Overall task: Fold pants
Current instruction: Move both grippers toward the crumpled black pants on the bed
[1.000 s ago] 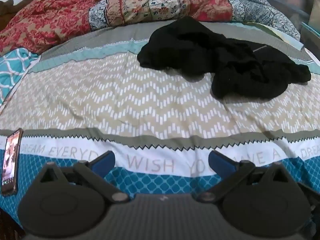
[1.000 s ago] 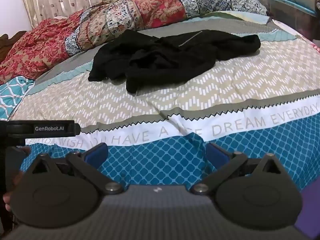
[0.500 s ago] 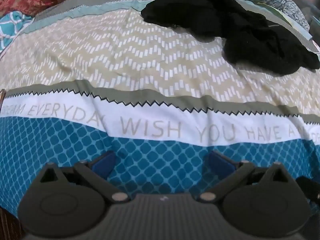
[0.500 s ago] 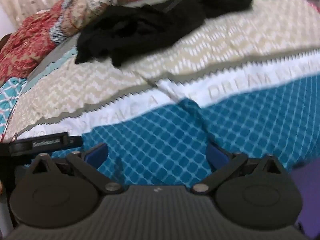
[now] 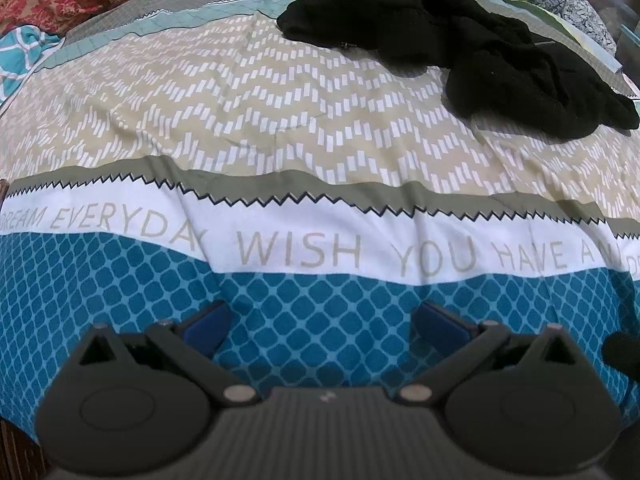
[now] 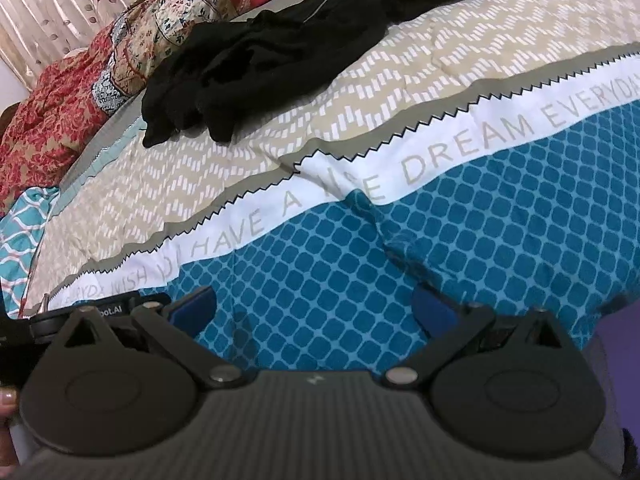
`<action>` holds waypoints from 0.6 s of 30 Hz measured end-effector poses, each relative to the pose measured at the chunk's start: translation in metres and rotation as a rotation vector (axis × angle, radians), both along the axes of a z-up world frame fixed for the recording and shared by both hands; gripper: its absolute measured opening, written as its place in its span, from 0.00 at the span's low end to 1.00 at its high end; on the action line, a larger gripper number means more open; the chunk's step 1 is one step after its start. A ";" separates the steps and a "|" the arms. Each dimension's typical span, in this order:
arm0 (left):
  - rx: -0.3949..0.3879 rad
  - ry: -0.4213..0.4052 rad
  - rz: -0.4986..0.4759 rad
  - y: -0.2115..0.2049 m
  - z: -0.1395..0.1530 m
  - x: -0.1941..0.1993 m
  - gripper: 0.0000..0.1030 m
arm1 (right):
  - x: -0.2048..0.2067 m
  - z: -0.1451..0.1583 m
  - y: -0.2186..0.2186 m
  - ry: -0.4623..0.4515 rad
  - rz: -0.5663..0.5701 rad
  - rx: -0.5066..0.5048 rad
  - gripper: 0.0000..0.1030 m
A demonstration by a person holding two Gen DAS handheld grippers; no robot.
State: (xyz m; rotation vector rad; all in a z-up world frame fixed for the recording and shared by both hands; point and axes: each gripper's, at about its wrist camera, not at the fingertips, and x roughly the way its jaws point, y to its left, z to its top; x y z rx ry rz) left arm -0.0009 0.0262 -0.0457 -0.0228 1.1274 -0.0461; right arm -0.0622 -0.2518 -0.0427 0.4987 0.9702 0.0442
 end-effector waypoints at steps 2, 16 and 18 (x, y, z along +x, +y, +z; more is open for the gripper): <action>0.006 -0.006 -0.004 -0.001 0.001 -0.001 1.00 | -0.001 0.000 -0.001 -0.003 0.000 0.003 1.00; 0.050 -0.120 -0.050 -0.005 0.022 -0.011 1.00 | 0.000 -0.001 0.001 -0.004 0.001 -0.018 1.00; 0.050 -0.125 -0.052 -0.005 0.023 -0.010 1.00 | 0.000 -0.001 0.001 -0.004 0.001 -0.019 1.00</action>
